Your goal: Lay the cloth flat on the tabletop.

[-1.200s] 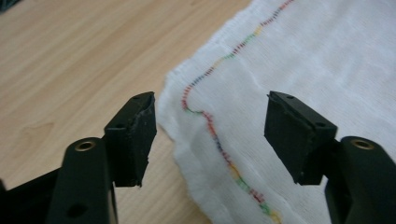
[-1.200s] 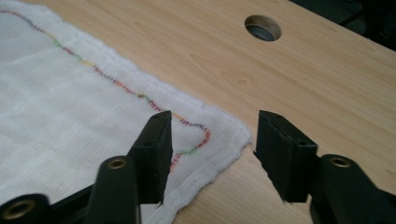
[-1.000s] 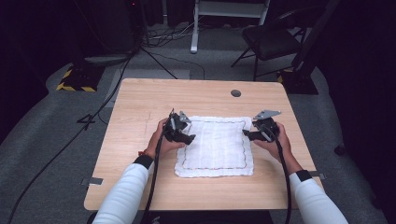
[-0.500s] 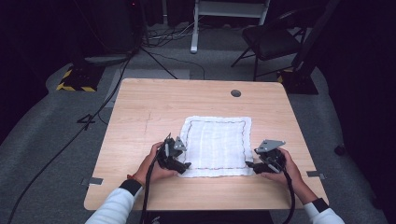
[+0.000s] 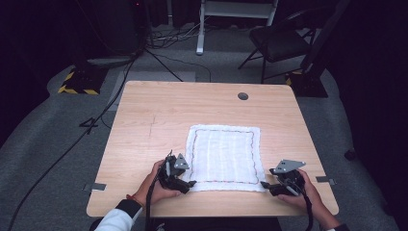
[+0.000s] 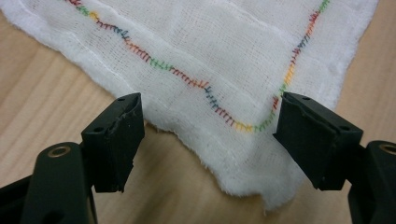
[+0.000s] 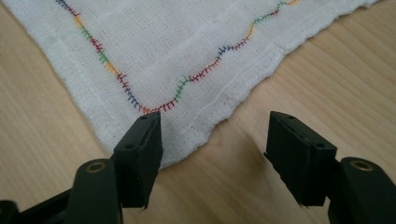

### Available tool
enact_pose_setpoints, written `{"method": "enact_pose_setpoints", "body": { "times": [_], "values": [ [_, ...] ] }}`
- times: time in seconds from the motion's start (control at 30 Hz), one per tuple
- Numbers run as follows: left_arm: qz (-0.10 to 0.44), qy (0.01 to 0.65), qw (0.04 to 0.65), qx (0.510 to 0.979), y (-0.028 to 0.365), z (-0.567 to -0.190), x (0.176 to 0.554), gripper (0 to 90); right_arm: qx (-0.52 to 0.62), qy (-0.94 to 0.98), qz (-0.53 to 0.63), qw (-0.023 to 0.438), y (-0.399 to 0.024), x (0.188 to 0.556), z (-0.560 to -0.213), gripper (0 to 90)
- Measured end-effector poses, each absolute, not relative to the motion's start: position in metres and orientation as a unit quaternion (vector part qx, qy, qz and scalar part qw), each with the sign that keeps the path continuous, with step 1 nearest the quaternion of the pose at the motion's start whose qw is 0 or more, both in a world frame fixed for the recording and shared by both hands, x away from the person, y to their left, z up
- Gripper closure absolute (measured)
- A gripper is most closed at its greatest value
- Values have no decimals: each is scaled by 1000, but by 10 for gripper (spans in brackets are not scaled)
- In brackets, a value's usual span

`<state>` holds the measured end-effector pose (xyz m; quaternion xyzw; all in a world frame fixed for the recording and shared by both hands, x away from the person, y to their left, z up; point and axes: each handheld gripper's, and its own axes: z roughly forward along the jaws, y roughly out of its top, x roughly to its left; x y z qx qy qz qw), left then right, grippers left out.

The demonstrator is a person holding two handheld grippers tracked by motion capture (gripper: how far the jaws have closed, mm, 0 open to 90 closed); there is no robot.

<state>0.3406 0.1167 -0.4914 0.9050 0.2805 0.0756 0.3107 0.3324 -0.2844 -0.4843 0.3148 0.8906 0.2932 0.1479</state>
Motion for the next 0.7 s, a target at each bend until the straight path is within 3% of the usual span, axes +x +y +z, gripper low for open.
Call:
{"method": "enact_pose_setpoints", "body": {
  "times": [0.3,0.7],
  "values": [
    [70,271,314,907,115,-492,324,232,321,887,295,151,-290,315,-485,346],
    [94,287,353,885,135,-477,349,216,314,865,359,158,-295,326,-469,386]
  ]
}}
